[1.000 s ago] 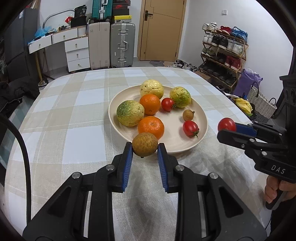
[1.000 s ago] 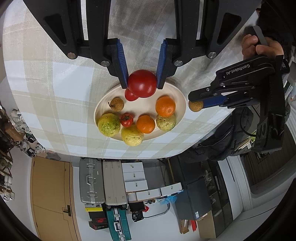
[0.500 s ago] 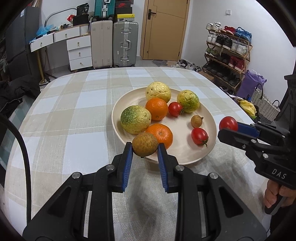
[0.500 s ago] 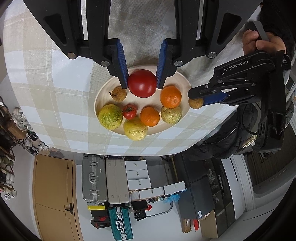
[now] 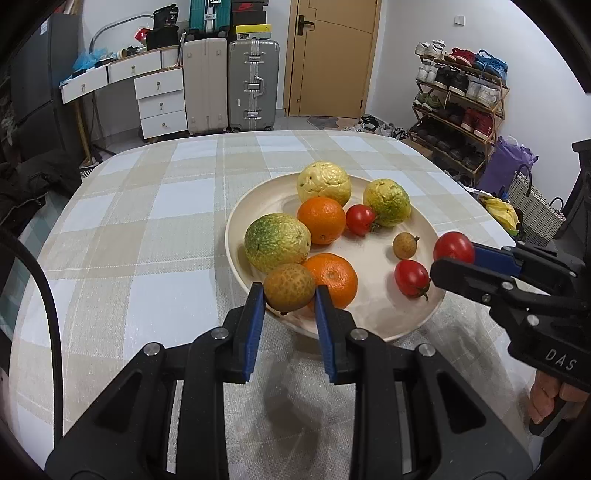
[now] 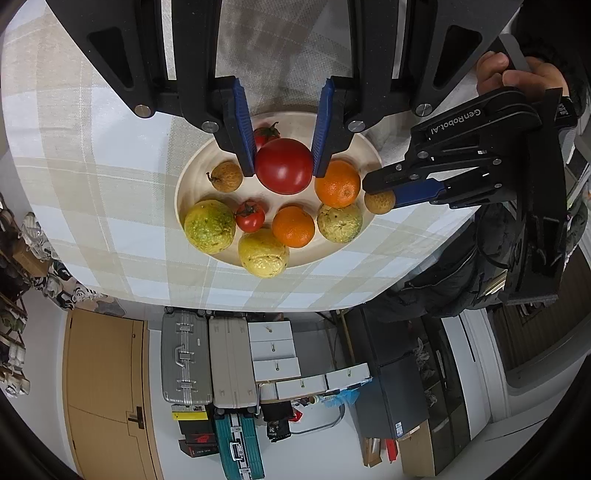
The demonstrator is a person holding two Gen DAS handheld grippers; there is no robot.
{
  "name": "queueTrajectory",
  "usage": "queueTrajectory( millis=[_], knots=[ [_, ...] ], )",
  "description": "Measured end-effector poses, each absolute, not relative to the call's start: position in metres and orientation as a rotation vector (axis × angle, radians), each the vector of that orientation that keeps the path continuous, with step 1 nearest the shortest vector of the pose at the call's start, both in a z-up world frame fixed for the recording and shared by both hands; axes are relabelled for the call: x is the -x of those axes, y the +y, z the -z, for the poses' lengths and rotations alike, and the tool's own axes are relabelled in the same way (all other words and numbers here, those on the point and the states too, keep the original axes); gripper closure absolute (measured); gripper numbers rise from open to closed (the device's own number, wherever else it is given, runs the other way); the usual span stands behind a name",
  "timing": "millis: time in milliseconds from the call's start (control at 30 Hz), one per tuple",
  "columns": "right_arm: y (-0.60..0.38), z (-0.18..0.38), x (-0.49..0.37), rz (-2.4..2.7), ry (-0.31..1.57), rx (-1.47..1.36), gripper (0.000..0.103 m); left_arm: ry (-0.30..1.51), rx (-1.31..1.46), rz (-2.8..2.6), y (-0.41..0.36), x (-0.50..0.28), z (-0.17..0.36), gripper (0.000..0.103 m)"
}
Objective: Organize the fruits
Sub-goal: 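Carry the tomato and brown fruit onto the cream plate and open both tools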
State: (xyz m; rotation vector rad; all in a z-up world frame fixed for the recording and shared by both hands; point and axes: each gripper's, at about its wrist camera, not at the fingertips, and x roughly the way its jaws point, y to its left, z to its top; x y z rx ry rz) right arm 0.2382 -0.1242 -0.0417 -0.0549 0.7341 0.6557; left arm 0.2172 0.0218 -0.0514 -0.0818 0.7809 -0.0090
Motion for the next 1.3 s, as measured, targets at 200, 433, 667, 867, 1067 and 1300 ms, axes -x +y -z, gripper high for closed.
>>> queueTrajectory(
  millis=[200,433,667,867,1067,1300],
  knots=[
    [-0.119,0.045,-0.243,-0.653,0.742,0.057,0.072,0.781,0.058,0.017,0.017,-0.221,0.051,0.079],
    [-0.115,0.048,-0.25,-0.648,0.751,0.053,0.072,0.785,0.081,0.034,0.016,-0.224,0.051,0.079],
    [-0.116,0.049,-0.255,-0.638,0.753,0.049,0.072,0.787,0.078,0.034,0.016,-0.228,0.051,0.079],
    [-0.114,0.052,-0.262,-0.636,0.757,0.047,0.072,0.784,0.063,0.016,0.018,-0.23,0.053,0.078],
    [-0.115,0.054,-0.26,-0.645,0.77,0.044,0.071,0.782,0.078,0.008,0.021,-0.229,0.053,0.078],
    [-0.123,0.05,-0.253,-0.626,0.749,0.048,0.064,0.769,0.052,0.016,0.015,-0.218,0.05,0.061]
  ],
)
